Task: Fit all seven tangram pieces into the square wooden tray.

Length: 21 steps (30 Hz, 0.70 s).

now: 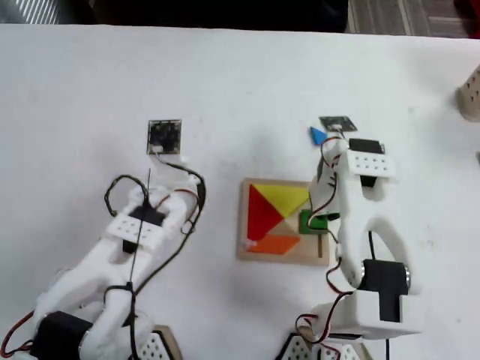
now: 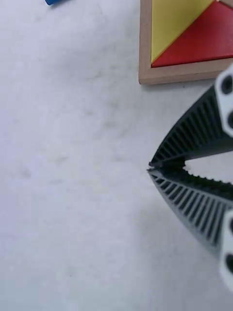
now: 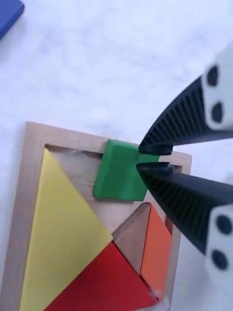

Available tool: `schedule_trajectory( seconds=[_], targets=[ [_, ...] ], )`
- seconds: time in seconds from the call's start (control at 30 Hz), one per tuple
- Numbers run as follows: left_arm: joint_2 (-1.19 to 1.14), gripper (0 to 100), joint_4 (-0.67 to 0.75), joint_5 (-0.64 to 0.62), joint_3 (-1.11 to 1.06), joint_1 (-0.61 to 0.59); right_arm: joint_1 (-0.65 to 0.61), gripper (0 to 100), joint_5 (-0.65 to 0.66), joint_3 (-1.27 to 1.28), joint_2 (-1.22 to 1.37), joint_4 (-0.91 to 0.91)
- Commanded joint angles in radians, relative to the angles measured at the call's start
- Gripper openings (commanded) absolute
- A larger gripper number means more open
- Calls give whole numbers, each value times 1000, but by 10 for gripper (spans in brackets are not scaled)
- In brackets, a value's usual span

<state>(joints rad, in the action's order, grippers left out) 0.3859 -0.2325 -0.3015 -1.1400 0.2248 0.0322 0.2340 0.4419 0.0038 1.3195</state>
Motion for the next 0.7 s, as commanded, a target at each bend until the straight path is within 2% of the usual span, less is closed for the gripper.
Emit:
schedule_trajectory(
  seconds=[0.0,0.23,0.37,0.67],
  targets=[
    [30,24,11,12,17,8,8,20,0,17,-85,15],
    [30,24,11,12,15,8,15,18,17,181,-223,-59],
    [30,24,11,12,15,8,10,18,52,272,-213,-160],
    [30,24,11,12,14,8,-61,18,46,299,-177,-194]
  ],
)
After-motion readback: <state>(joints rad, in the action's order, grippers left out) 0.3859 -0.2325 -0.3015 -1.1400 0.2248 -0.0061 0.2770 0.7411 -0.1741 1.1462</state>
